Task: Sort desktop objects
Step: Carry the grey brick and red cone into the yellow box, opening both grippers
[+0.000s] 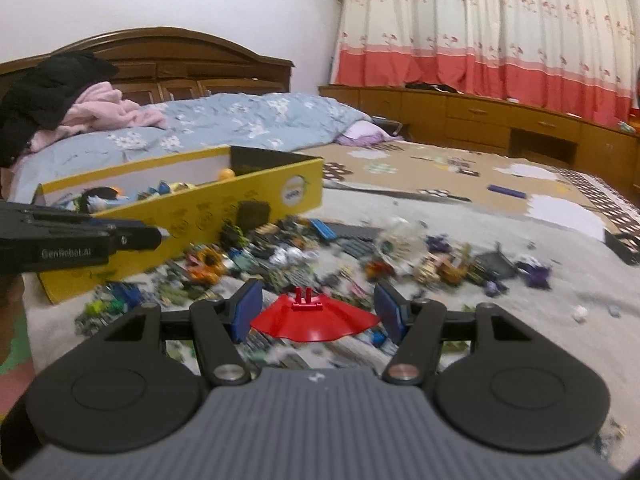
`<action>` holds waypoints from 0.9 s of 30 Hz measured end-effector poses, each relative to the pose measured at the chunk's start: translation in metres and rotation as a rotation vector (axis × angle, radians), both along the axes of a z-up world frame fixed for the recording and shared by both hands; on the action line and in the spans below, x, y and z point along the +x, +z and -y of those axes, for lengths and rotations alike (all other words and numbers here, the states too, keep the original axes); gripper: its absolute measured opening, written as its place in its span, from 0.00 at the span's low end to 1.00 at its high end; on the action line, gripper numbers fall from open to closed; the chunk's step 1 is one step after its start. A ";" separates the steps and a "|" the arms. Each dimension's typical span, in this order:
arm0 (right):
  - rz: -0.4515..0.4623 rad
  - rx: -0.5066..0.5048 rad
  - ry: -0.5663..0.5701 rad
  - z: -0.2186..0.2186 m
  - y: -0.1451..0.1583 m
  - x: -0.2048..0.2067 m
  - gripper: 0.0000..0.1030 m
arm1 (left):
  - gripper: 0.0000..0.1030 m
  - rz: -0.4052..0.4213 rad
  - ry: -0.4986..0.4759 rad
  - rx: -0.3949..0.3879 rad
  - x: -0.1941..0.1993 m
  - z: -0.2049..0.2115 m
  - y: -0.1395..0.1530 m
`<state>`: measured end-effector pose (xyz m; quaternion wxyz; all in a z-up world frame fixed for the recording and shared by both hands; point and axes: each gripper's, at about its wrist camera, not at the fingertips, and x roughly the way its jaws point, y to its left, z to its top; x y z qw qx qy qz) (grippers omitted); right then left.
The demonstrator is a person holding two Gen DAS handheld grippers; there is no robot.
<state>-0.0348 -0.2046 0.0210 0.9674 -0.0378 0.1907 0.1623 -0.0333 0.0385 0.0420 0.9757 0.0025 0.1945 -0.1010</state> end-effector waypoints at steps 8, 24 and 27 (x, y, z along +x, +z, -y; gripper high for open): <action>0.015 0.031 0.091 -0.045 0.012 0.029 0.62 | 0.16 0.050 0.143 0.015 0.018 -0.058 0.020; 0.040 0.047 0.290 -0.153 0.032 0.071 0.62 | 0.16 0.024 0.389 0.057 0.068 -0.167 0.017; 0.035 0.046 0.314 -0.171 0.032 0.080 0.62 | 0.16 0.016 0.416 0.065 0.077 -0.180 0.014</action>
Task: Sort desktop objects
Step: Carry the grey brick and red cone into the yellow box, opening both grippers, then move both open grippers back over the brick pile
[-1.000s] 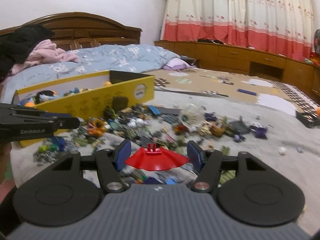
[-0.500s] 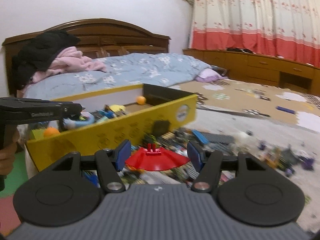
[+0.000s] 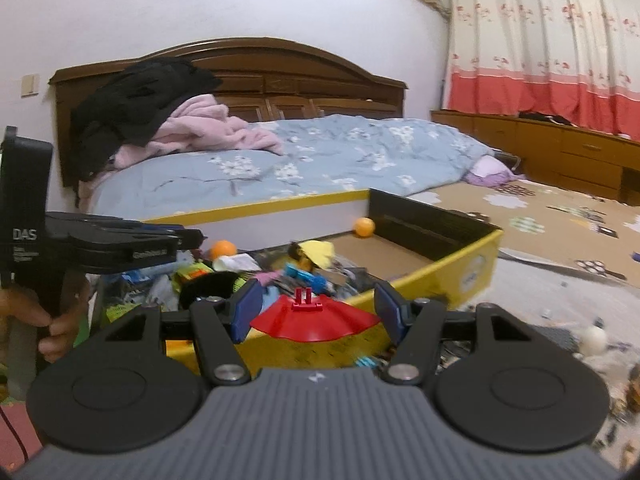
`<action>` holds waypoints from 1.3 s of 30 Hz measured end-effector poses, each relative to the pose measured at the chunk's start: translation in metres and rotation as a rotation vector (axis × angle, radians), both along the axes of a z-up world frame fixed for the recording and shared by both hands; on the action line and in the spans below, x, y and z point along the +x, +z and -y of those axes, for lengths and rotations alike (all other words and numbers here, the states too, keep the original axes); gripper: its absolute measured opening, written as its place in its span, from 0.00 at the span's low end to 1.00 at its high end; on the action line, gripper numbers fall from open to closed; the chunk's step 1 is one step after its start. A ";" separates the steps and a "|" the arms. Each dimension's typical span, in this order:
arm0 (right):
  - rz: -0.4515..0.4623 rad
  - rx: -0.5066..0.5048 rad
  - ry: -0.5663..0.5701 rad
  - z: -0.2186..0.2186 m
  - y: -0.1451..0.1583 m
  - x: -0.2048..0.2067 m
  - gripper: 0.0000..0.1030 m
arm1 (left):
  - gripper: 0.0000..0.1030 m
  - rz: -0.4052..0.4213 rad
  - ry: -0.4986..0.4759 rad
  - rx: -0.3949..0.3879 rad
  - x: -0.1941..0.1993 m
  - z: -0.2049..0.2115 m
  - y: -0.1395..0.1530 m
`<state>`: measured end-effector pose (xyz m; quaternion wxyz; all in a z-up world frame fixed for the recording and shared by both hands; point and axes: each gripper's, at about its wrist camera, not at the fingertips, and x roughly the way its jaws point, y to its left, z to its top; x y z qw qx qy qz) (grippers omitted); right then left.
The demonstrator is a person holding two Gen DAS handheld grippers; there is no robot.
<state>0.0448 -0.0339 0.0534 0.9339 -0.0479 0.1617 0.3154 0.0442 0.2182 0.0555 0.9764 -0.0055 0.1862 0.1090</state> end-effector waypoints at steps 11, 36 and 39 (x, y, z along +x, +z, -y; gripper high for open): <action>-0.019 0.002 0.043 -0.042 -0.002 0.019 0.63 | 0.17 -0.015 0.067 -0.001 0.018 -0.036 -0.008; -0.057 0.046 0.033 -0.039 -0.002 0.008 0.84 | 0.65 -0.014 0.008 0.010 0.001 -0.008 -0.004; -0.059 0.058 0.020 -0.028 -0.003 -0.001 0.86 | 0.72 -0.009 -0.021 0.010 -0.004 0.002 -0.002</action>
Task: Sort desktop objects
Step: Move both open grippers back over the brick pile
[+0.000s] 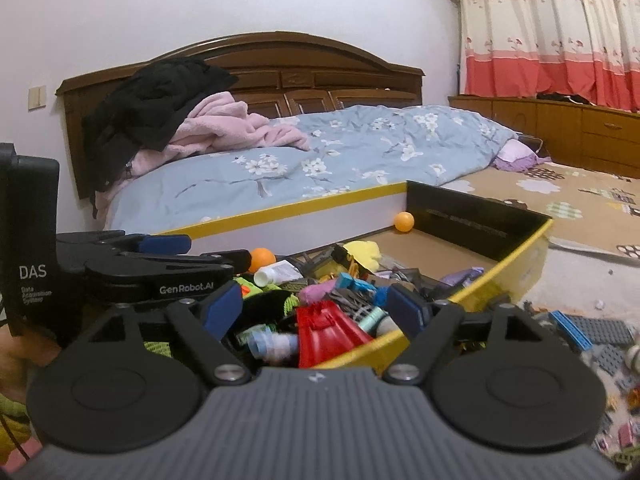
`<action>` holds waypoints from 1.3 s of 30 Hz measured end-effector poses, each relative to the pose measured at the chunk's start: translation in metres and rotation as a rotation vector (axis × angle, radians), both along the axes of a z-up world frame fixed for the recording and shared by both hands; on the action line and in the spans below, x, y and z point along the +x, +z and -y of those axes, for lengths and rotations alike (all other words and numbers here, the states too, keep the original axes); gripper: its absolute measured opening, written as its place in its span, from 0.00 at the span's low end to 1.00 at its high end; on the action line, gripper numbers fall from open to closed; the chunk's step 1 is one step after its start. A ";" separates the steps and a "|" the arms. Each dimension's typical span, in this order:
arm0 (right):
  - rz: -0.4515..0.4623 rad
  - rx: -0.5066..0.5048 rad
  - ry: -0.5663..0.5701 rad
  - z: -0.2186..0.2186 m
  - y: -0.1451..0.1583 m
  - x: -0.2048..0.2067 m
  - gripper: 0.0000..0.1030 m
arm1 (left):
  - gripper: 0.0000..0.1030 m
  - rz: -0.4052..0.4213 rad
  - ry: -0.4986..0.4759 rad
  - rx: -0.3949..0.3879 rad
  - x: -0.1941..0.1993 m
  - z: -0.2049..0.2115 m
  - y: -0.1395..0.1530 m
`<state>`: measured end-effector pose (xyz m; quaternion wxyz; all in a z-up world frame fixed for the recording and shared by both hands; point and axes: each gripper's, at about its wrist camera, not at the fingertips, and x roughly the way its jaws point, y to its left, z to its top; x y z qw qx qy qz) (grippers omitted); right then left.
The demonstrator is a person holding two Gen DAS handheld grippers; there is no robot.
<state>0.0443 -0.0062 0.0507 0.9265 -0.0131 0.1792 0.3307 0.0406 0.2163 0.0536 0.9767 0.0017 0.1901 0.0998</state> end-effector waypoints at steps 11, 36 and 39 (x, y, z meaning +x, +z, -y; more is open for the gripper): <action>-0.024 0.011 -0.081 0.041 -0.007 -0.023 0.88 | 0.77 0.001 -0.081 0.004 -0.012 0.041 0.003; -0.100 -0.014 -0.384 0.179 -0.050 -0.094 0.90 | 0.83 -0.038 -0.378 -0.067 -0.061 0.166 -0.003; -0.107 -0.008 -0.431 0.197 -0.055 -0.099 0.90 | 0.83 -0.070 -0.408 -0.066 -0.060 0.184 -0.012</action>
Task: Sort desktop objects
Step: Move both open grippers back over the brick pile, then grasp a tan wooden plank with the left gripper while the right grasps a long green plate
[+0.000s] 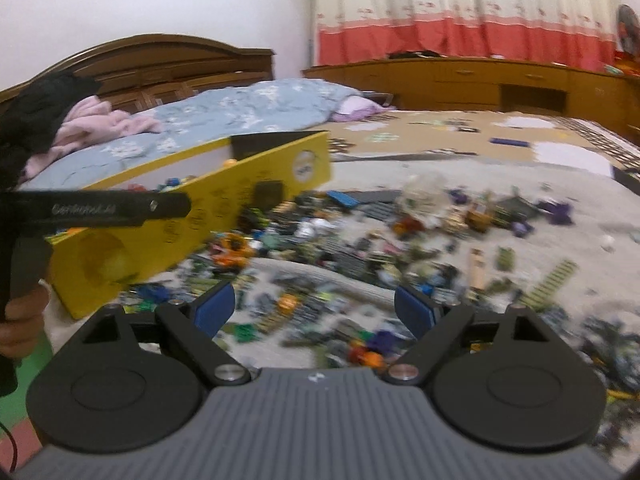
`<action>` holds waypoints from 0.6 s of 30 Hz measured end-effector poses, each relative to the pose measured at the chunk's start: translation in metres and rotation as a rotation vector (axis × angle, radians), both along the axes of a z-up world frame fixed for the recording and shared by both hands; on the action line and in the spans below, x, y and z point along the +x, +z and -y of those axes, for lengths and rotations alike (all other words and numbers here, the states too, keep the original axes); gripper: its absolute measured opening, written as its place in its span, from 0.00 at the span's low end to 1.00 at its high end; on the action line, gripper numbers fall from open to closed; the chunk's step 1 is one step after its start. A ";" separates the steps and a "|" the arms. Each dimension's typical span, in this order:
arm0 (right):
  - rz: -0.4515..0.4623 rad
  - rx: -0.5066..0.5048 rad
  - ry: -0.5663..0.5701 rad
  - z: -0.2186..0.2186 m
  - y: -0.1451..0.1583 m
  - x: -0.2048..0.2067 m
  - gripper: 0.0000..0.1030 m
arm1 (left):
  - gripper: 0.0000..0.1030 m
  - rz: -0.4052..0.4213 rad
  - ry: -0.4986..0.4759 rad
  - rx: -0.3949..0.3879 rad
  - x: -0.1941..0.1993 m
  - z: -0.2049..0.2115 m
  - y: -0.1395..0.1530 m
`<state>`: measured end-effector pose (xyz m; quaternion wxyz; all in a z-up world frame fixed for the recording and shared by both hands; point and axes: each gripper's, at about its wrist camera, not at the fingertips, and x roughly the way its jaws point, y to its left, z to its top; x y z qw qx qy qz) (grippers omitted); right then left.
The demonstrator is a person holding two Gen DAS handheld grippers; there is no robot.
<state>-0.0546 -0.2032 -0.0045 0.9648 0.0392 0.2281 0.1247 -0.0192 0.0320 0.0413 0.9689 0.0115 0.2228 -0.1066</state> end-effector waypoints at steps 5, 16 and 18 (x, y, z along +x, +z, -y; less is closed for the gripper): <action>-0.009 -0.004 -0.054 0.028 -0.006 -0.005 0.90 | 0.83 -0.066 -0.060 -0.001 0.009 0.032 -0.016; -0.043 -0.109 -0.147 0.091 -0.006 0.007 0.90 | 0.76 -0.104 -0.247 0.053 0.040 0.133 -0.038; -0.060 -0.101 -0.171 0.104 -0.007 0.014 0.90 | 0.67 -0.115 -0.277 0.063 0.048 0.154 -0.042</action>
